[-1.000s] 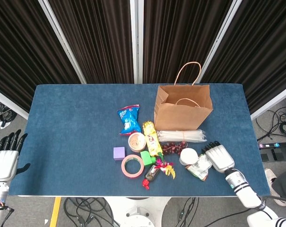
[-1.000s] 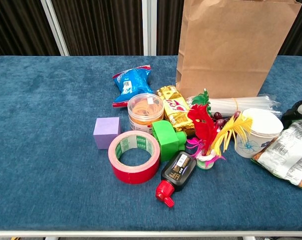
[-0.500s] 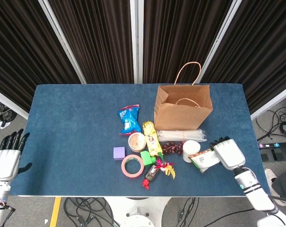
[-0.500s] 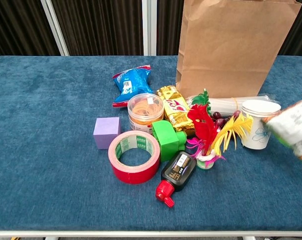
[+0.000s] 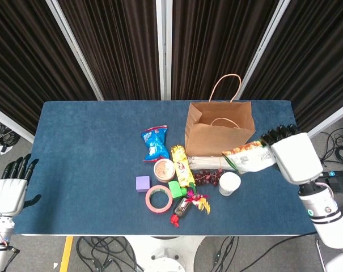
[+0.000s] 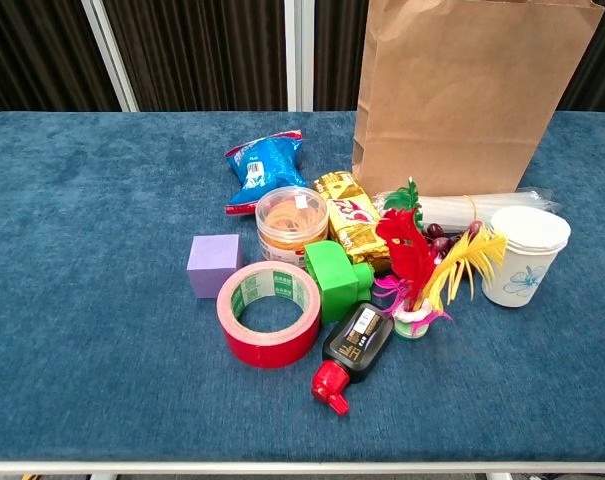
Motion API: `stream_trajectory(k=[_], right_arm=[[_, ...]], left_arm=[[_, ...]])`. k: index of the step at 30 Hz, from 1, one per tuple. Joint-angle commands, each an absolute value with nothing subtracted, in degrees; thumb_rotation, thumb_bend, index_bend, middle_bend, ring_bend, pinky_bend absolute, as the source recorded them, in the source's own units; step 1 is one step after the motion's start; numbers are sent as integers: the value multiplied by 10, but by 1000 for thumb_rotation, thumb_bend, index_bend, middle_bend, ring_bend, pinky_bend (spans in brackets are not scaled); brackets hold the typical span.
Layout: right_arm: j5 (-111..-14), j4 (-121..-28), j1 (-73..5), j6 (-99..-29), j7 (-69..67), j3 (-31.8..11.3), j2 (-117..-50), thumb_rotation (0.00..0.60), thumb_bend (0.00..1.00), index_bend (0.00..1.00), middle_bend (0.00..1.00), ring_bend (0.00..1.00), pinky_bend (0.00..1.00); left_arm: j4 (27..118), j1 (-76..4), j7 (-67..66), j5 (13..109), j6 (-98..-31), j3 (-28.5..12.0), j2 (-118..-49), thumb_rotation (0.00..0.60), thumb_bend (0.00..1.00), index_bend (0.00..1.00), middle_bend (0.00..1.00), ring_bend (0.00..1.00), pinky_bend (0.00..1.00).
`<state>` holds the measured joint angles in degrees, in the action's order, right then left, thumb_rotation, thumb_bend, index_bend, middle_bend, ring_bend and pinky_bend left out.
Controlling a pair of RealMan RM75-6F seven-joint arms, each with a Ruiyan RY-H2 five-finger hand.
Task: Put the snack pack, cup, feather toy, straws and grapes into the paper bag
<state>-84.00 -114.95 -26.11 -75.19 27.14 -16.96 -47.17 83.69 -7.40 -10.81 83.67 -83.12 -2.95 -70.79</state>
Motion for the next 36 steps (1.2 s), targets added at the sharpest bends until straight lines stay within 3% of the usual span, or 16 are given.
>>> stream_trajectory(k=[1,7,11,21,30,36], right_arm=[[-763,-1176,-317,-728,317,-228,-448,600,229,709,583,466,510],[-637,-1136,-401,-701,413,-280,-476,600,228,709,583,466,510],[-581,-1086,-450,-693,468,-288,-508,600,229,712,583,466,510],[-513,-958,-527,-668,566,-250,-585,600,229,712,583,466,507],[-512,-908,-541,-620,567,-190,-621,600,223,705,579,466,489],[-519,-891,-549,-609,563,-172,-635,600,205,690,565,459,469]], left_arm=[[837,-74,-106,835,-831,-31,-707,600,3,149,66,13,130],[840,-82,-109,832,-826,-38,-708,600,3,149,66,14,130],[840,-86,-107,831,-824,-41,-709,600,3,148,66,14,130],[840,-91,-119,823,-822,-46,-715,600,3,149,66,14,130],[838,-90,-115,823,-819,-42,-715,600,3,149,66,14,130],[832,-89,-108,821,-820,-41,-716,600,2,149,66,14,130]])
